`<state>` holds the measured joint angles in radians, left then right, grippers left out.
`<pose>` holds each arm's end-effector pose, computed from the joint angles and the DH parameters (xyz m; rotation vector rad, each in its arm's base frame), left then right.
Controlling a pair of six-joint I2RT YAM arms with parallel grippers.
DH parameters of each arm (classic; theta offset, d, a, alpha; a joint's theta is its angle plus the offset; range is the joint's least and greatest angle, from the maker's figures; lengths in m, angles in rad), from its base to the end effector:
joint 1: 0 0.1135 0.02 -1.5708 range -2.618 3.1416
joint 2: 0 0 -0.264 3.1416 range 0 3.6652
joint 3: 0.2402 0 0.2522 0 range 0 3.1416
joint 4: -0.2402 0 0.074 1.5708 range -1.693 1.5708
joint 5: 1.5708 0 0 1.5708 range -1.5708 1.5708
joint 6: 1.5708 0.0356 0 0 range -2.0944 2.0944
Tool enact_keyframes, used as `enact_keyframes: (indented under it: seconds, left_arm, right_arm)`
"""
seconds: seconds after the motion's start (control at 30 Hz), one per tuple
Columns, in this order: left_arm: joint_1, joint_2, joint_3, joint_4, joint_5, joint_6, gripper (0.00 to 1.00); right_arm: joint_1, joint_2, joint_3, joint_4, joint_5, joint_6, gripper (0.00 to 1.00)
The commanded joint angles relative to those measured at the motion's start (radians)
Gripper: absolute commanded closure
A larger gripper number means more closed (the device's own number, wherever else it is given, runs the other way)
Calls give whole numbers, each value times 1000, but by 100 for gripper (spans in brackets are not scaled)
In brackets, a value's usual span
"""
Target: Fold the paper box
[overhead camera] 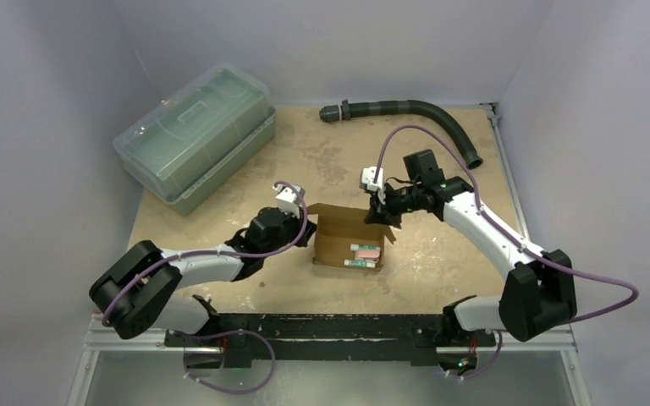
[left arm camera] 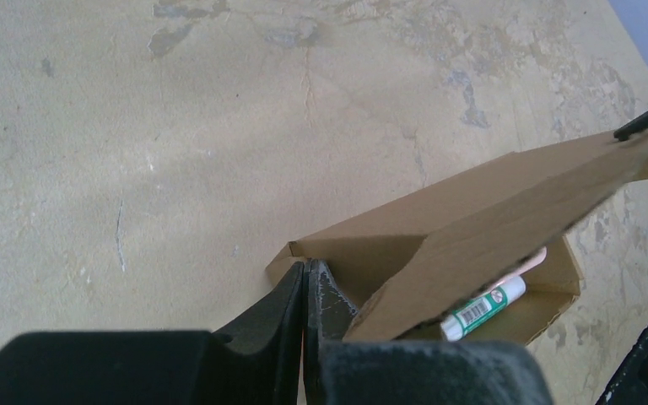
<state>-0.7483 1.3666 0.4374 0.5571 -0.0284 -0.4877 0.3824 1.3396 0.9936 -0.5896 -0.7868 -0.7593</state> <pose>0.1936 -0.1784 0.1718 0.2438 2.0117 -0.7787 0.2403 0.1238 0.2640 -1.4879 1.7436 0.7860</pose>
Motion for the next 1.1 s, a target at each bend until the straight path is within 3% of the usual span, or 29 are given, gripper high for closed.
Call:
enact_keyframes:
  seconds: [0.0,0.37,0.83,0.93,1.07]
  left_arm:
    - [4,-44,-37,7,-1,-19,99]
    - [4,-162,-107,-51,-5,-46,97]
    - [4,-148,-92,-52,91,-34,97]
    - [3,-165,-97,-41,152,-20,89]
    - [6,-163,-72,-123,154,-7,88]
  right_arm:
    - [25,13,38,-35,-11,-49,100]
    - [52,27,44,-54,30,-72,100]
    - [54,33,56,-75,32,-82,100]
    - [54,39,64,-90,32,-94,100]
    - [53,38,66,-100,31,-101,100]
